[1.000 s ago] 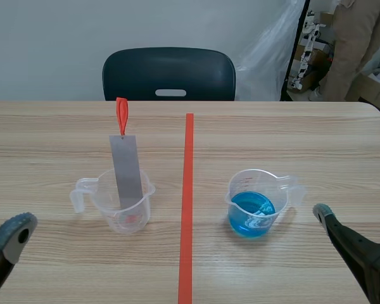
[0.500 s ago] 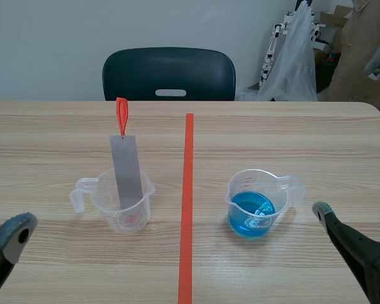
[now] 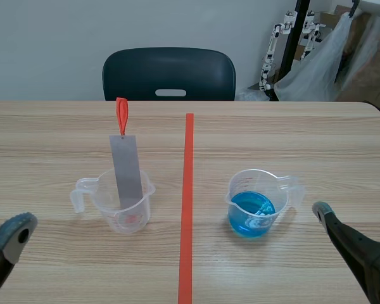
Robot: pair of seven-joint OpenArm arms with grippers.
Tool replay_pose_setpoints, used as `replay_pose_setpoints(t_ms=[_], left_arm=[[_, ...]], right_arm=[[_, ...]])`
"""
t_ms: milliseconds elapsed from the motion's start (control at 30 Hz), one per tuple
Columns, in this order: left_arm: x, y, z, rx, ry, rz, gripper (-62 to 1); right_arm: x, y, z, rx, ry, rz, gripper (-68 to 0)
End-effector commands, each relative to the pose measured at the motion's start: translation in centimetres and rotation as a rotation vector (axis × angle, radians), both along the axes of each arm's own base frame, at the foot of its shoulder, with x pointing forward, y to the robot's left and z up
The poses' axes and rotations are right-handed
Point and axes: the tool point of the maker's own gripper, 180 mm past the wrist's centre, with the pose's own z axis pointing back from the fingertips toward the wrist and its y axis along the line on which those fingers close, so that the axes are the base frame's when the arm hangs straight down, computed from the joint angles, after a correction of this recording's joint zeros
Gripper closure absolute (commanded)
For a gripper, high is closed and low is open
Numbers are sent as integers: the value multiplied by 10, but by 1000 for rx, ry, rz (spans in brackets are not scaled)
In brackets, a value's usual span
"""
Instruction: Do the redox reaction experiment. lift the metal plate out of the left beaker
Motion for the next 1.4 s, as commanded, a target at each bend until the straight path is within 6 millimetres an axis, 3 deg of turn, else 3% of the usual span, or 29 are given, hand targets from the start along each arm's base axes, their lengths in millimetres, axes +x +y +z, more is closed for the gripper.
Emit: replay_pose_setpoints(t_ms=[0, 433, 633, 800, 1033, 1367], left_arm=[[0, -2, 8, -21, -21, -4, -508], [0, -2, 8, -21, -18, -5, -508], [-1, -1, 2, -24, 4, -13, -508], [-3, 5, -19, -32, 67, -23, -508], [-6, 24, -47, -78, 92, 9, -508], [-28, 34, -101, -231, 143, 86, -508]], right_arm=[[6, 5, 16, 12, -55, 16, -679], [7, 5, 16, 12, -57, 17, -679], [17, 5, 19, 3, -48, 31, -679], [32, 5, 25, -5, -31, 51, -679], [54, 12, 54, 28, -78, 110, -679], [53, 52, 77, 9, -105, 386, -679]])
